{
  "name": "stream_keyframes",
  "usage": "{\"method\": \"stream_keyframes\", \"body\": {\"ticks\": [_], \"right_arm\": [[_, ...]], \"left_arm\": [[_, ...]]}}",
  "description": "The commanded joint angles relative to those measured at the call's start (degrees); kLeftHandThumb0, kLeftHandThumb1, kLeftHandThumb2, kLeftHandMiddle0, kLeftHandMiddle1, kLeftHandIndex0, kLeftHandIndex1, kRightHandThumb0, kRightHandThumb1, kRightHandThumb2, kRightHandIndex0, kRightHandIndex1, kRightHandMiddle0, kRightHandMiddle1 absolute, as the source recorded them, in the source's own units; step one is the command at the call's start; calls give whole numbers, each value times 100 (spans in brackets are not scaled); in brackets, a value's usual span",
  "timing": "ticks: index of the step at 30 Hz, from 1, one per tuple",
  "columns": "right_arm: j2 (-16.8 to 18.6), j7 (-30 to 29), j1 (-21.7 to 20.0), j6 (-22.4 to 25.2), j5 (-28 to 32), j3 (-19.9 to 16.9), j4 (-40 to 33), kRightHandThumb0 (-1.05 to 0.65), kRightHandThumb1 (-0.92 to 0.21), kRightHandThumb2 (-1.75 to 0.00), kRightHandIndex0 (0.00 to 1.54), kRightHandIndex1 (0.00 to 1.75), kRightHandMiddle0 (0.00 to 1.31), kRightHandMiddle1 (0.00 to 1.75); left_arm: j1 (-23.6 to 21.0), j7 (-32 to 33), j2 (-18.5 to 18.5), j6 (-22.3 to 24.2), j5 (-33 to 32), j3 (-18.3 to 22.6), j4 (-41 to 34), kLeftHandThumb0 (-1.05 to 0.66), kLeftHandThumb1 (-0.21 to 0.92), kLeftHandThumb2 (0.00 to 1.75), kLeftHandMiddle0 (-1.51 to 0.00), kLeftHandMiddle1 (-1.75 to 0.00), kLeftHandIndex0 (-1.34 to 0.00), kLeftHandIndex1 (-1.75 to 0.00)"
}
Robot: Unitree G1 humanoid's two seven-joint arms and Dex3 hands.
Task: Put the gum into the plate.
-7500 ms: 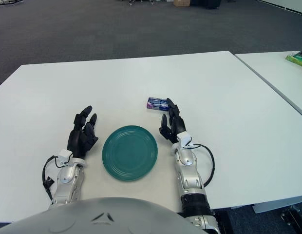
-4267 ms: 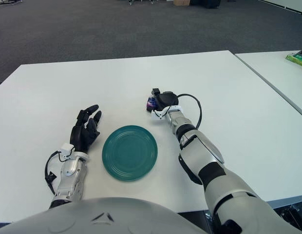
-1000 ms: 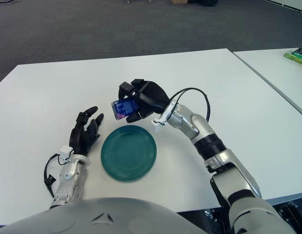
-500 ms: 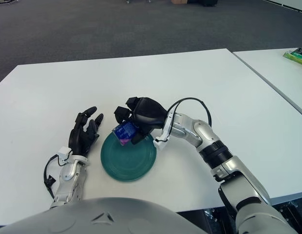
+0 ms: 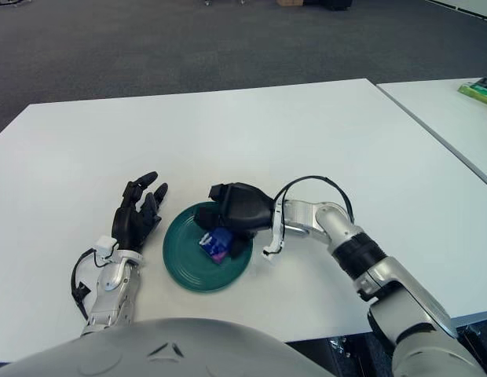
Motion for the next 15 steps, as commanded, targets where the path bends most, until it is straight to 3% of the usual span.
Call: {"method": "stream_keyframes", "body": {"ticks": [1, 8, 11, 15], "right_arm": [[-48, 114, -85, 134, -142, 15, -138, -41, -59, -96, 106, 175, 41, 175], [-73, 267, -75, 350, -139, -69, -370, -40, -61, -94, 102, 175, 39, 175], [-49, 383, 21, 530, -68, -155, -564, -39, -67, -86, 96, 175, 35, 175], [-31, 243, 154, 829, -325, -210, -848, -37, -82, -65, 75, 175, 27, 175]], "left_arm": [[107, 93, -138, 158, 109, -19, 248, -74, 92, 77, -62, -9, -15, -91], [88, 133, -120, 168, 178, -8, 247, -75, 92, 78, -62, -10, -14, -91], [89, 134, -115, 172, 185, 6, 239, -75, 92, 79, -62, -10, -14, -91], [92, 130, -109, 171, 176, 17, 238, -75, 92, 79, -61, -10, -13, -91]]}}
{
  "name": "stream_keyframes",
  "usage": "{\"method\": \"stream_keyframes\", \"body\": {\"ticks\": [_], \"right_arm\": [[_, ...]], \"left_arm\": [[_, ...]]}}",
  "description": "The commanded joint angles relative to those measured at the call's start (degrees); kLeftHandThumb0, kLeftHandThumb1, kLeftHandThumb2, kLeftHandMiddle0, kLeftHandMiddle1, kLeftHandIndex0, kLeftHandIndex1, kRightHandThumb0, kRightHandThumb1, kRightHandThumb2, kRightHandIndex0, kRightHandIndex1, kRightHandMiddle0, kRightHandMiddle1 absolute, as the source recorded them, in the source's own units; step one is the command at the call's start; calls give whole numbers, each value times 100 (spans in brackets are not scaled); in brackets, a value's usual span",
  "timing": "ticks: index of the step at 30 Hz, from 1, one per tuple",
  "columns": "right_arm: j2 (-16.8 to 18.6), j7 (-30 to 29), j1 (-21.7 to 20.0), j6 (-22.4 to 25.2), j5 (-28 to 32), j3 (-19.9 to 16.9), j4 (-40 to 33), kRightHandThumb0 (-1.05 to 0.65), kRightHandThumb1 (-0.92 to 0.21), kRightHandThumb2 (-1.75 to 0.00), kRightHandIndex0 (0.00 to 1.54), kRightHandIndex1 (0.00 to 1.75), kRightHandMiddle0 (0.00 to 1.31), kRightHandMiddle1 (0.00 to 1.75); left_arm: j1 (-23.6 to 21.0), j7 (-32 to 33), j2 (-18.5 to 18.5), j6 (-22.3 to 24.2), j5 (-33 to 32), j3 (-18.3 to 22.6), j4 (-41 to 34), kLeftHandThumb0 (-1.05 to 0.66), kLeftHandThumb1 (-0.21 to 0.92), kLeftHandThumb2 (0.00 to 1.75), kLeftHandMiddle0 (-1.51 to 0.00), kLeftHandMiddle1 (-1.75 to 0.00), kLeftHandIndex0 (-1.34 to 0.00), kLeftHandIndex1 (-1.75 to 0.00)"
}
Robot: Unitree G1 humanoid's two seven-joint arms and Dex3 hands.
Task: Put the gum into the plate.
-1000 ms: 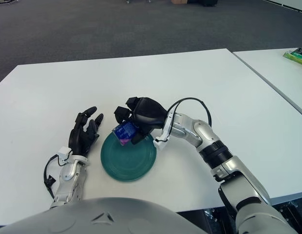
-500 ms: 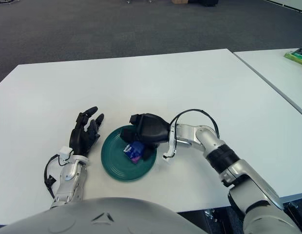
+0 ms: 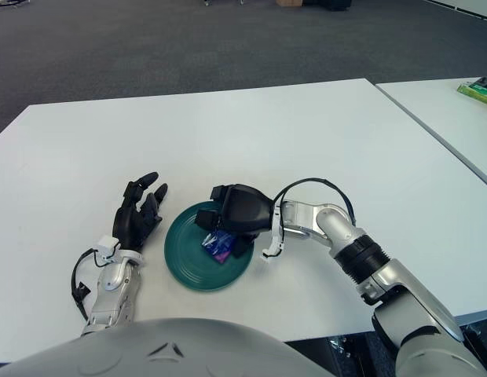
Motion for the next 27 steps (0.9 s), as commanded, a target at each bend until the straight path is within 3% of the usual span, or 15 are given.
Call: {"method": "stream_keyframes", "body": {"ticks": [1, 2, 4, 5, 6, 7, 9, 11, 17, 23, 27], "right_arm": [[-5, -125, 68, 262, -232, -96, -282, -37, -86, -60, 69, 175, 25, 175], [-57, -214, 76, 336, -457, -74, -469, -37, -87, -58, 66, 175, 24, 175], [-124, -323, 90, 435, -735, -42, -698, -36, -90, -55, 31, 154, 21, 175], [-172, -405, 87, 475, -910, -18, -818, -36, -90, -54, 26, 151, 21, 175], [-255, -492, 89, 483, -1091, 1, -986, -50, -91, -61, 22, 118, 13, 157], [-317, -562, 93, 493, -1229, 16, -1111, -59, -91, -66, 23, 84, 8, 127], [-498, -582, 233, 502, -1374, -37, -1487, -68, -92, -71, 27, 48, 4, 97], [-603, -757, 273, 582, -1595, -36, -1640, -74, -92, -75, 26, 24, 2, 70], [-812, -690, 303, 608, -1545, -230, -2193, -81, -92, -79, 17, 3, 0, 24], [-702, -601, 339, 546, -1105, -328, -2188, -86, -92, -82, 6, 0, 0, 4], [-652, -595, 366, 552, -966, -345, -2135, -87, -92, -83, 2, 0, 0, 1]], "left_arm": [[120, 48, -109, 169, 10, 25, 223, -75, 92, 79, -60, -9, -12, -90], [114, 34, -115, 155, -17, 35, 239, -75, 92, 79, -59, -9, -12, -90], [108, 18, -123, 137, -49, 48, 259, -76, 92, 79, -57, -8, -10, -89], [100, 9, -130, 127, -72, 57, 275, -76, 92, 79, -56, -8, -9, -89], [95, 2, -150, 130, -120, 73, 286, -76, 92, 80, -55, -7, -8, -89], [91, -4, -165, 131, -155, 84, 294, -77, 92, 81, -53, -6, -7, -88], [89, -9, -220, 159, -276, 117, 295, -77, 92, 83, -51, -5, -6, -88], [62, 21, -307, 171, -435, 164, 316, -77, 92, 86, -50, -4, -5, -88], [40, 72, -523, 87, -810, 163, 277, -76, 92, 92, -49, -4, -4, -88], [62, -226, -643, 359, -1691, 138, 116, -75, 92, 96, -48, -3, -2, -86], [57, -234, -602, 365, -1807, 100, 107, -74, 92, 97, -48, -3, -2, -86]]}}
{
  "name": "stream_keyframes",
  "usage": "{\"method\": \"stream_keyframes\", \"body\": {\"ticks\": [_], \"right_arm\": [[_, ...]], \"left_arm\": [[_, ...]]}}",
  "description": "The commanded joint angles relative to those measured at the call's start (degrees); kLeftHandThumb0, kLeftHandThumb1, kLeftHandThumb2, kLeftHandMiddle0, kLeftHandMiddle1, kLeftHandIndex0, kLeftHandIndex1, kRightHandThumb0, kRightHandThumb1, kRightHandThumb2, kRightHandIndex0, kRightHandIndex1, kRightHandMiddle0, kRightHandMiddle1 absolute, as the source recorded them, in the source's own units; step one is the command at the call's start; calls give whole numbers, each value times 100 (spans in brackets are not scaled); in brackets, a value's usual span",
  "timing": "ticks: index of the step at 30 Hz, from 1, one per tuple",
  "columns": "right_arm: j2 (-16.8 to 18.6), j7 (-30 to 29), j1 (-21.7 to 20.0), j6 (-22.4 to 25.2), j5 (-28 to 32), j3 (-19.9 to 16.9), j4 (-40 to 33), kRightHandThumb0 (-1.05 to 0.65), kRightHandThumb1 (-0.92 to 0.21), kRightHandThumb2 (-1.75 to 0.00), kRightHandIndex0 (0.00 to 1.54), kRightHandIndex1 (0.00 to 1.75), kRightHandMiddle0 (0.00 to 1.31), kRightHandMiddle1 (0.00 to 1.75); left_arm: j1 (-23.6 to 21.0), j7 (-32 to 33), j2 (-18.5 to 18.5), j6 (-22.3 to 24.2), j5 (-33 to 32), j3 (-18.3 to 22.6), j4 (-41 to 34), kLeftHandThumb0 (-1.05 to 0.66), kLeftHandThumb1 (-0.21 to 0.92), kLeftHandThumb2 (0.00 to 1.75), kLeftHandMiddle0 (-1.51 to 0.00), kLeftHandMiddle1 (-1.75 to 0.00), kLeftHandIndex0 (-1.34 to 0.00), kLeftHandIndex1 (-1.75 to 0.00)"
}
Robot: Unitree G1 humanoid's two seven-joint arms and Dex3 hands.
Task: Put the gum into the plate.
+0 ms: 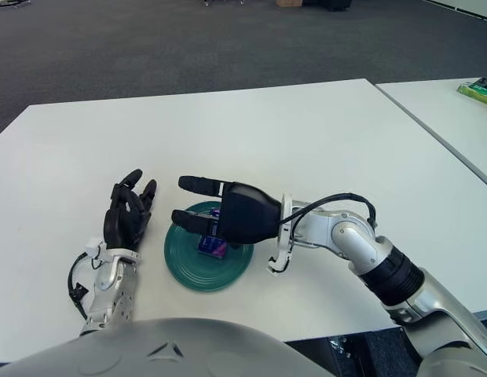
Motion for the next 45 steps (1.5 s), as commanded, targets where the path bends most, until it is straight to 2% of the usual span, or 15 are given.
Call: {"method": "stream_keyframes", "body": {"ticks": [1, 9, 12, 14, 18, 21, 24, 26, 28, 29, 33, 36, 38, 41, 45], "right_arm": [[67, 29, 40, -9, 235, -95, 55, -87, -92, -83, 2, 0, 0, 1], [102, 110, 121, -79, 822, -294, 142, -91, -92, -94, 0, 0, 0, 0], [387, 378, -403, -58, 1114, -281, 589, -93, -92, -98, 0, 0, 0, 0], [555, 266, -738, -32, 1382, -381, 1268, -94, -92, -100, 0, 0, 0, 0], [692, -59, -905, -146, 1929, -592, 2155, -95, -92, -103, 1, 0, 0, 0], [1306, -385, -831, -445, 3156, -763, 3636, -94, -92, -104, 5, 2, 2, 1], [1874, -149, -678, -944, 4732, -978, 4764, -92, -92, -100, 10, 4, 4, 3], [2199, 26, -556, -1215, 5500, -1113, 5345, -89, -92, -96, 15, 5, 8, 5], [2464, 196, -466, -1273, 5980, -1222, 5680, -87, -92, -95, 20, 4, 9, 9], [2550, 266, -448, -1278, 6133, -1255, 5782, -86, -92, -94, 22, 3, 7, 18], [3037, 1019, -247, -761, 7245, -1507, 5825, -84, -92, -92, 27, 1, 1, 44], [3517, 1636, -81, -41, 8374, -1864, 5623, -83, -92, -90, 29, 1, 0, 52], [3842, 1737, -17, 289, 8947, -2103, 5472, -80, -92, -89, 31, 1, 0, 59], [4125, 1705, 5, 450, 9324, -2329, 5392, -79, -92, -90, 33, 1, 0, 63], [4228, 1651, 19, 479, 9350, -2468, 5384, -80, -92, -94, 31, 0, 0, 60]], "left_arm": [[93, 20, -580, 234, -177, 0, 175, -74, 92, 97, -49, -3, -2, -85], [43, 78, -716, 224, -432, -2, 222, -72, 92, 97, -49, -3, -2, -85], [12, 59, -763, 176, -522, -15, 286, -72, 92, 97, -48, -2, -2, -84], [22, -5, -769, 54, -516, -54, 327, -72, 92, 97, -47, -2, -2, -84], [118, -26, -686, -151, -367, -137, 313, -73, 92, 98, -46, -1, -1, -84], [180, 212, -475, -319, 245, -244, 352, -74, 92, 98, -46, -1, -2, -84], [162, 276, -299, -379, 603, -287, 442, -75, 92, 95, -48, -2, -5, -85], [138, 290, -213, -453, 800, -291, 505, -77, 92, 92, -50, -3, -6, -86], [127, 315, -159, -529, 965, -286, 552, -78, 92, 91, -50, -3, -5, -86], [125, 328, -146, -555, 1023, -281, 567, -79, 92, 90, -50, -3, -5, -85], [149, 409, -79, -648, 1315, -282, 550, -81, 92, 90, -47, -1, -3, -84], [196, 414, -65, -576, 1402, -304, 435, -82, 92, 91, -44, 0, -3, -83], [216, 392, -53, -516, 1417, -311, 369, -83, 92, 91, -42, 0, -2, -82], [233, 376, -29, -464, 1451, -310, 313, -84, 92, 92, -39, 0, -2, -81], [238, 383, -24, -429, 1513, -298, 287, -84, 92, 93, -36, 0, -2, -80]]}}
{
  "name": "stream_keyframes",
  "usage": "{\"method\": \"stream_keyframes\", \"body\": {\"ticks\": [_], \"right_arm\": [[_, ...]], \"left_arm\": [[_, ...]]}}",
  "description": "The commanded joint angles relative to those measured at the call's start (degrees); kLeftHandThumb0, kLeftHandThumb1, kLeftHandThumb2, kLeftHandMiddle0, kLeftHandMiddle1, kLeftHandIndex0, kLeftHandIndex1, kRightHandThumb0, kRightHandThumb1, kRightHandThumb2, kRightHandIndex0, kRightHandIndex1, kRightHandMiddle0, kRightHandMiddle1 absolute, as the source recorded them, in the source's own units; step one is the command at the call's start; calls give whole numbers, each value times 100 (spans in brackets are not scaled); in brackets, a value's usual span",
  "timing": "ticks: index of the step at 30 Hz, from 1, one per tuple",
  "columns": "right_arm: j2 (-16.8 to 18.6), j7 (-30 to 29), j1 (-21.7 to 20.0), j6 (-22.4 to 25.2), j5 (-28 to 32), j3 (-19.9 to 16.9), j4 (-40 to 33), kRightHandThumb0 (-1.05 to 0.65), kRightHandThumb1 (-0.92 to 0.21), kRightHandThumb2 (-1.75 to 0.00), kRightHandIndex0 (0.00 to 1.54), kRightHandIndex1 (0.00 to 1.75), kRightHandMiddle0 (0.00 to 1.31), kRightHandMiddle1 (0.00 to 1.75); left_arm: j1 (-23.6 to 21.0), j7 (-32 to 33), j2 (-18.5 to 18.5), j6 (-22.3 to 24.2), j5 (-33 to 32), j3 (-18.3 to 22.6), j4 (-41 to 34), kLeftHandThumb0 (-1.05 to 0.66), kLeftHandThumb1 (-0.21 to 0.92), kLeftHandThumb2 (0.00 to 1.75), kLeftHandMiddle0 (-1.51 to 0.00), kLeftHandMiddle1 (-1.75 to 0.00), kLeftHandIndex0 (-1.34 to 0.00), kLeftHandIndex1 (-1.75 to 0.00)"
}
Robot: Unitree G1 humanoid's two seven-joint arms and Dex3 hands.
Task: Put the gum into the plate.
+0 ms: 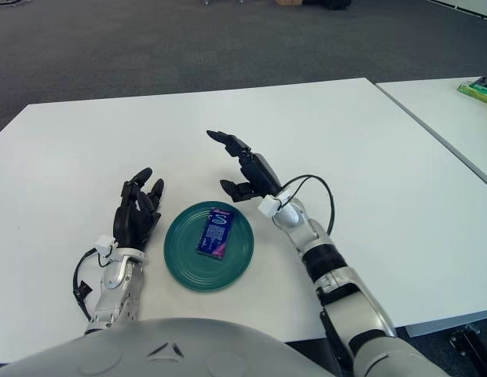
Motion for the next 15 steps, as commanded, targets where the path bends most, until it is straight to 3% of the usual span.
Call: {"method": "stream_keyframes", "body": {"ticks": [1, 6, 15], "right_arm": [[995, 333, 90, 821, 2176, -1130, 297, -80, -92, -94, 30, 0, 0, 59], [914, 498, 178, 939, 2152, -1258, 242, -83, -92, -98, 23, 0, 0, 50], [409, 967, 552, 1425, 1762, -1547, -70, -91, -92, -107, 14, 0, 0, 43]], "left_arm": [[282, 174, -62, -96, 442, 12, 154, -84, 92, 93, -36, 0, -2, -80], [309, 137, -65, -59, 468, 28, 105, -84, 92, 93, -34, 0, -2, -80], [374, 81, -113, -13, 436, 86, 46, -84, 92, 91, -32, 0, -2, -79]]}}
